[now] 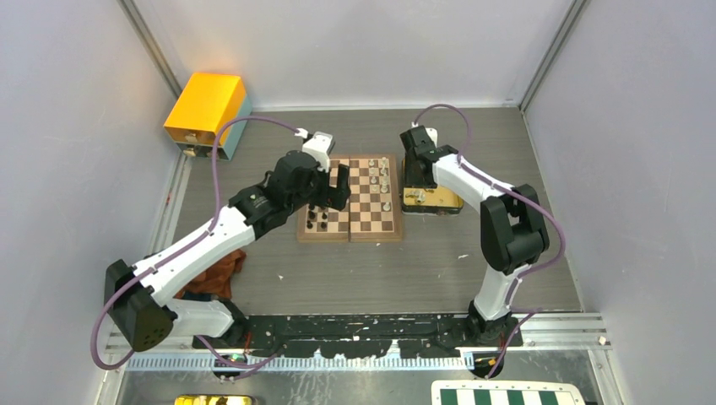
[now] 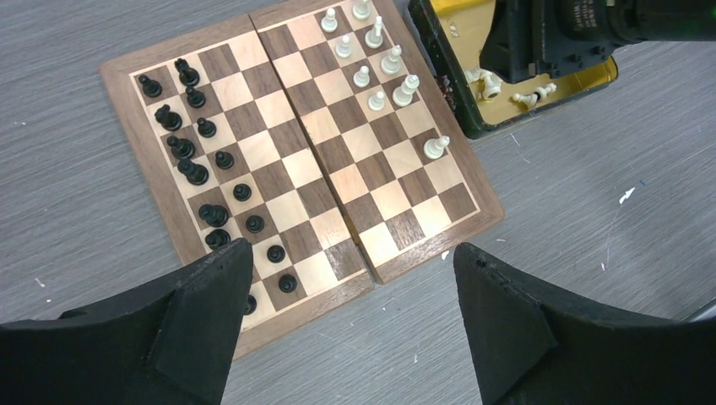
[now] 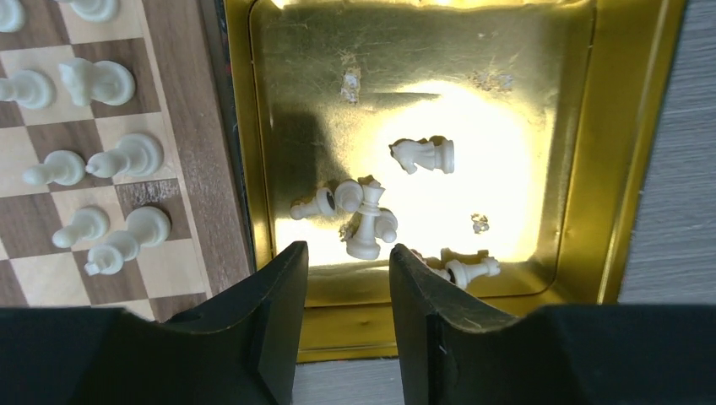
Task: Set up the chess pieces on the board
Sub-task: Pick up the chess piece from the storage box.
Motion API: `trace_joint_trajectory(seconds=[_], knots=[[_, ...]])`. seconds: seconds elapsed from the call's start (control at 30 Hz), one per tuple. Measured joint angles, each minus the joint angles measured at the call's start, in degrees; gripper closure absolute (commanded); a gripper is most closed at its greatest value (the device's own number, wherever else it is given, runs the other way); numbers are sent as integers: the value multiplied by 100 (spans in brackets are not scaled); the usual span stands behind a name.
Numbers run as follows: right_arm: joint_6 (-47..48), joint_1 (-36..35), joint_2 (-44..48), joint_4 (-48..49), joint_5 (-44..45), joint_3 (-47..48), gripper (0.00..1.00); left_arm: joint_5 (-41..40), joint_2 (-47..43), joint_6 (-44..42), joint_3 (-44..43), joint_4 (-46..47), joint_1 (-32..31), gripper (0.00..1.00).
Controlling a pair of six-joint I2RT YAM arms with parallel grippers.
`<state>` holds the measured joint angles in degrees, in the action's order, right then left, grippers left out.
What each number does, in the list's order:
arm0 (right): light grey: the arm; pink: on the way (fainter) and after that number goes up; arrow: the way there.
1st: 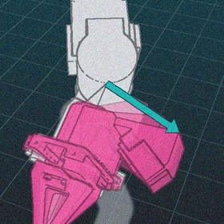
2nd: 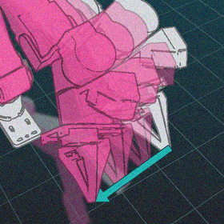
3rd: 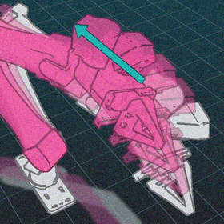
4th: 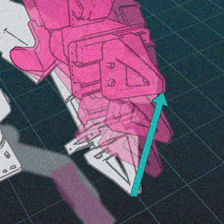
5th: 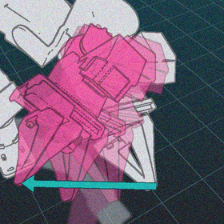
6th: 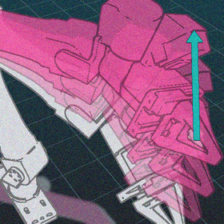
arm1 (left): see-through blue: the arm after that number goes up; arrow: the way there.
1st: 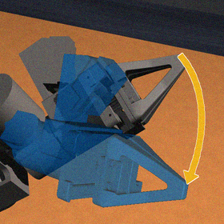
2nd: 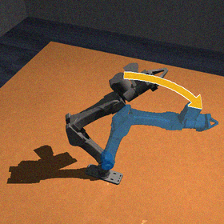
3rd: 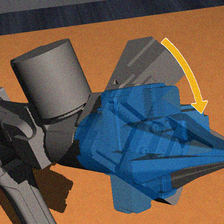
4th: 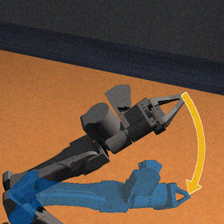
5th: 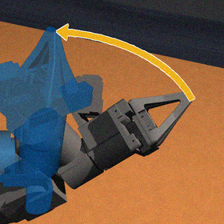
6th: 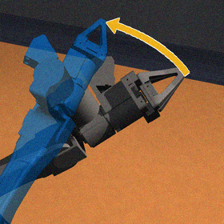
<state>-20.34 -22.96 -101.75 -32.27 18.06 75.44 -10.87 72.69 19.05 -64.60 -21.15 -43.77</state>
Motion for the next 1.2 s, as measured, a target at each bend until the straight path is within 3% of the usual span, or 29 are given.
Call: trace_joint_trajectory(seconds=[0.87, 1.07, 1.2], knots=[[-129, 326, -719, 376, -470, 28, 67, 407, 223, 2, 15, 44, 435, 13], [-151, 348, -789, 415, -531, 98, 76, 417, 247, 2, 20, 76, 470, 13], [-166, 356, -826, 404, -540, 101, 77, 448, 247, 2, 28, 83, 490, 13]])
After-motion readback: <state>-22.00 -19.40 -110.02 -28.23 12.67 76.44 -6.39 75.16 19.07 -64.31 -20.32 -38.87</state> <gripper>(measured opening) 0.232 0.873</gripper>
